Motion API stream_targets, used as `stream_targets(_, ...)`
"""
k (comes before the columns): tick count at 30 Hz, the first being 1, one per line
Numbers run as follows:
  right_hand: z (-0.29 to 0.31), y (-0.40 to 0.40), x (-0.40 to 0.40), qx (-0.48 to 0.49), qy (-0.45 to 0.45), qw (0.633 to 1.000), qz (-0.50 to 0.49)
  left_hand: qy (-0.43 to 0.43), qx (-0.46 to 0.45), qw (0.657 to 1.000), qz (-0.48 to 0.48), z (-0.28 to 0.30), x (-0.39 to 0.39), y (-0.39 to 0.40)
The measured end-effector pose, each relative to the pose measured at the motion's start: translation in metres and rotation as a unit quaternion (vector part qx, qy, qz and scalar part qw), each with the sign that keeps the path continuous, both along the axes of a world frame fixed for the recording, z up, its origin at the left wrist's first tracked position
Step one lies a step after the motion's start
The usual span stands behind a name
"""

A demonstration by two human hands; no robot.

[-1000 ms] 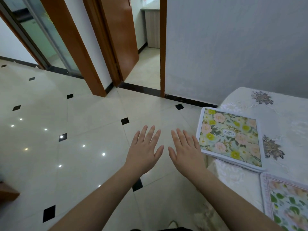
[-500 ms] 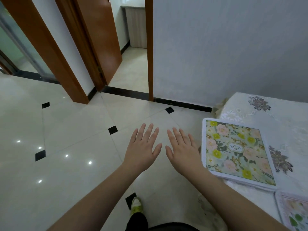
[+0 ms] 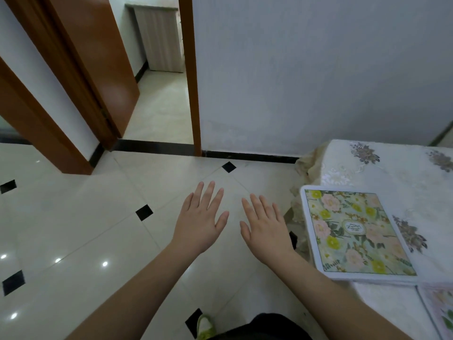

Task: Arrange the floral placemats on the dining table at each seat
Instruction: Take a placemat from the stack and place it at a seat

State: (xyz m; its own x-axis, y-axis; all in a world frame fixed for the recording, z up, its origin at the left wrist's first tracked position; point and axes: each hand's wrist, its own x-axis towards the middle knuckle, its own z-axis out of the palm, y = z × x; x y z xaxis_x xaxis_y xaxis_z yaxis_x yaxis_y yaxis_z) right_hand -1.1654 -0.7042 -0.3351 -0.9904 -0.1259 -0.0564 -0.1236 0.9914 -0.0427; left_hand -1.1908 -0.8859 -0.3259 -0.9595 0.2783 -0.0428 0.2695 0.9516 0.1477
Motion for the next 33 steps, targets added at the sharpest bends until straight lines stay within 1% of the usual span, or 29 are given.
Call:
stream_targets(8,-0.011,0.037,-0.025,-0.005,0.006,0.997,-0.071,-0.009,-0.011,0.998,-0.064,-0.007,-0.045,0.034)
stream_targets(14,-0.021,0.090,-0.047,-0.020,0.034,0.991,-0.130,0.003,-0.038,0.990,-0.138,-0.014,-0.090,0.096)
stream_targets(16,-0.022,0.112,-0.055,-0.031,0.029,0.986,-0.160,0.021,-0.050,0.986,-0.160,-0.016,-0.106,0.121)
stream_targets(19,-0.024,0.148,-0.066,-0.045,0.026,0.977,-0.205,0.046,-0.050,0.976,-0.209,-0.019,-0.126,0.161)
stream_targets(24,-0.029,0.205,-0.069,-0.055,0.037,0.962,-0.266,0.057,-0.051,0.956,-0.283,-0.022,-0.152,0.227)
stream_targets(28,-0.041,0.238,-0.063,-0.054,0.031,0.950,-0.308,0.043,-0.053,0.940,-0.335,-0.033,-0.163,0.274)
stream_targets(30,-0.047,0.250,-0.058,-0.056,0.011,0.942,-0.330,0.039,-0.050,0.930,-0.362,-0.038,-0.166,0.294)
stream_targets(33,-0.050,0.265,-0.055,-0.051,0.005,0.923,-0.382,0.033,-0.050,0.913,-0.404,-0.046,-0.172,0.321)
